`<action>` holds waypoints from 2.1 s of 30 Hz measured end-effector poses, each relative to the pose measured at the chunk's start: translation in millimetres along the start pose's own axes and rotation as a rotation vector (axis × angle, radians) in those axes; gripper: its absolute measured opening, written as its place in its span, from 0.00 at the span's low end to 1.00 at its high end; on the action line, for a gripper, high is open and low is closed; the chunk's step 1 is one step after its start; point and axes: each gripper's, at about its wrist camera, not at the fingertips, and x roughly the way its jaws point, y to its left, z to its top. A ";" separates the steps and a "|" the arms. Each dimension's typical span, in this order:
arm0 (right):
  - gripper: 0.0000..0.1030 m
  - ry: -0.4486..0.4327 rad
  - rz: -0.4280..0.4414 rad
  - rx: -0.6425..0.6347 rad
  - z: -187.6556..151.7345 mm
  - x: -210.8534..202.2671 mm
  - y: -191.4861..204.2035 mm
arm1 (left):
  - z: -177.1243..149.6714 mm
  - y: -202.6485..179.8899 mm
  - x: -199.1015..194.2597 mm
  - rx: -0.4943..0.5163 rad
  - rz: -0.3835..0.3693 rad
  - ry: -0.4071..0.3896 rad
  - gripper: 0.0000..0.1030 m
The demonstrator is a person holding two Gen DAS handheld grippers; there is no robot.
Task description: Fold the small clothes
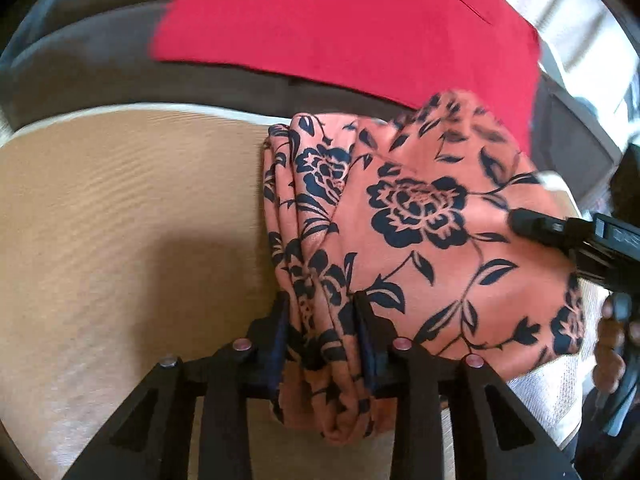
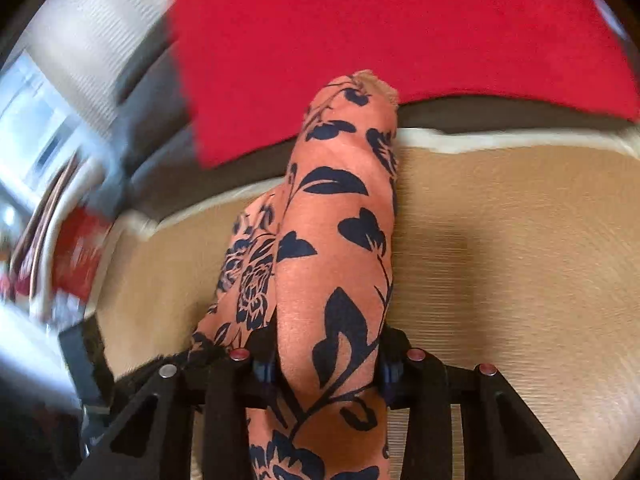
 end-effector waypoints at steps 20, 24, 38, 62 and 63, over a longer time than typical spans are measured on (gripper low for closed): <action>0.38 -0.032 -0.016 -0.056 34.1 -2.8 -39.6 | 70.1 -16.1 7.8 -0.003 -0.100 -0.028 0.19; 0.52 -0.096 -0.043 0.055 43.5 -13.4 -82.2 | 81.5 -24.3 42.5 0.013 -0.089 0.041 0.37; 0.84 -0.130 0.236 0.137 -5.8 -63.8 -64.8 | 14.7 -19.2 7.9 -0.034 -0.066 0.119 0.21; 0.83 0.089 0.168 0.259 103.8 29.6 -95.2 | 61.6 -35.1 19.4 0.013 0.111 0.100 0.54; 0.83 0.067 0.149 0.231 101.6 20.6 -87.2 | 60.4 -34.4 16.4 0.019 0.122 0.097 0.54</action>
